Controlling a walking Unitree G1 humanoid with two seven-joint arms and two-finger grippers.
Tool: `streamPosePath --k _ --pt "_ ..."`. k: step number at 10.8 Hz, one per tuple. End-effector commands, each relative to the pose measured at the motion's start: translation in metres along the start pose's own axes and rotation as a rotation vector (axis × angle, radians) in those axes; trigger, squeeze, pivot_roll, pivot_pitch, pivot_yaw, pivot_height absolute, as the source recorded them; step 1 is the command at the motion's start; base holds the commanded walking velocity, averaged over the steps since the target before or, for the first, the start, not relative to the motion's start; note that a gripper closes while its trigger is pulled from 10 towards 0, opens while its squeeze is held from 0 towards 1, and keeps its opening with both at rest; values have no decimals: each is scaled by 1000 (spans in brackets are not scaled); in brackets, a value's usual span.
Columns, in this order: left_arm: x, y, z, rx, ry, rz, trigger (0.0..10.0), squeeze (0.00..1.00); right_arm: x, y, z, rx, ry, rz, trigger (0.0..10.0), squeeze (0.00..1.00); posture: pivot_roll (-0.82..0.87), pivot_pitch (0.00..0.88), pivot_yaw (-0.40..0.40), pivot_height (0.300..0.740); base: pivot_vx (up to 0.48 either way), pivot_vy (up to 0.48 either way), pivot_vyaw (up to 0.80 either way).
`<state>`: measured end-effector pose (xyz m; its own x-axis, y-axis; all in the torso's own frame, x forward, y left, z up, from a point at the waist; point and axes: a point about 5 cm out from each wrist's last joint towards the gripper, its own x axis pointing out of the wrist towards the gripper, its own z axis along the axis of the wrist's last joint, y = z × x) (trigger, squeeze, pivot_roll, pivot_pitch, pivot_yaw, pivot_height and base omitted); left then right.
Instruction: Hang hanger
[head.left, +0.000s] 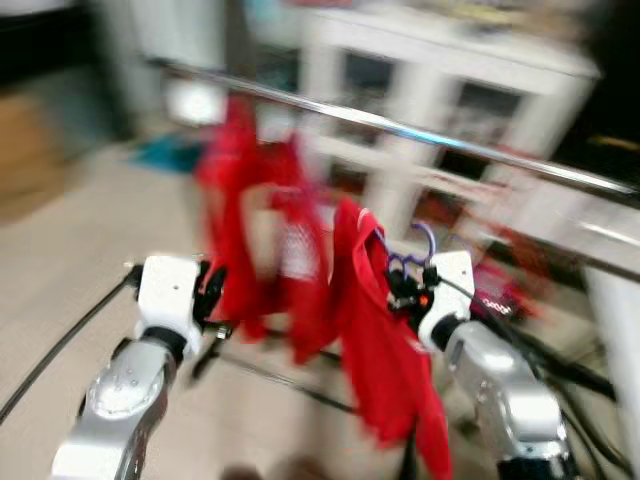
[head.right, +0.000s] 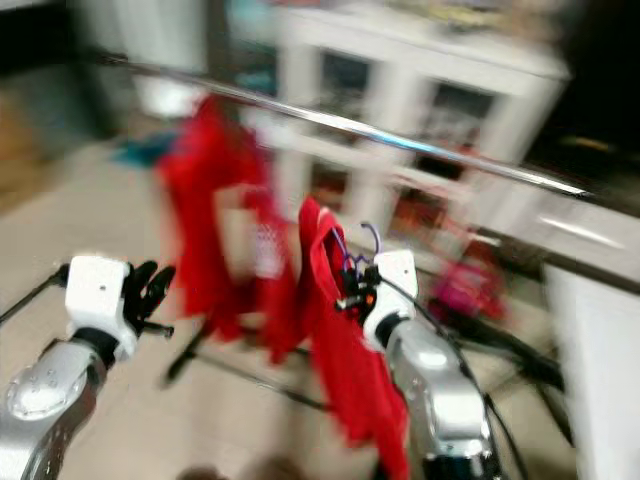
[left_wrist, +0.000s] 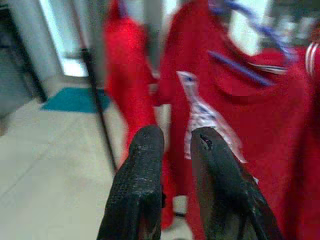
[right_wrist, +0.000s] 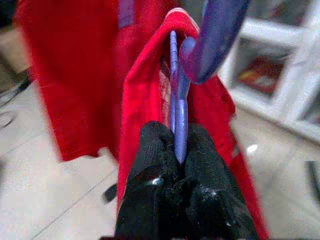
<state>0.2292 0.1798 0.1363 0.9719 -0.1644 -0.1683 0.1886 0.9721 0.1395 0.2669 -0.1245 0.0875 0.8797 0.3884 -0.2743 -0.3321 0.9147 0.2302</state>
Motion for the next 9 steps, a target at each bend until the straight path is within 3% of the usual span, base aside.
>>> streamPosePath --k 1,6,9 --pt "3 -4 2 8 -10 -36 10000 0 -4 -4 13 -16 -65 -27 10000 0 181 0 -50 740 334 0 0" --pt "18 -21 12 18 -90 -324 10000 0 -6 -14 33 -125 -68 -192 10000 0 134 0 -1 740 0 0 0" --pt "24 -16 14 46 -117 -346 10000 0 13 -11 69 -189 -146 -198 10000 0 131 0 -9 740 0 0 0"
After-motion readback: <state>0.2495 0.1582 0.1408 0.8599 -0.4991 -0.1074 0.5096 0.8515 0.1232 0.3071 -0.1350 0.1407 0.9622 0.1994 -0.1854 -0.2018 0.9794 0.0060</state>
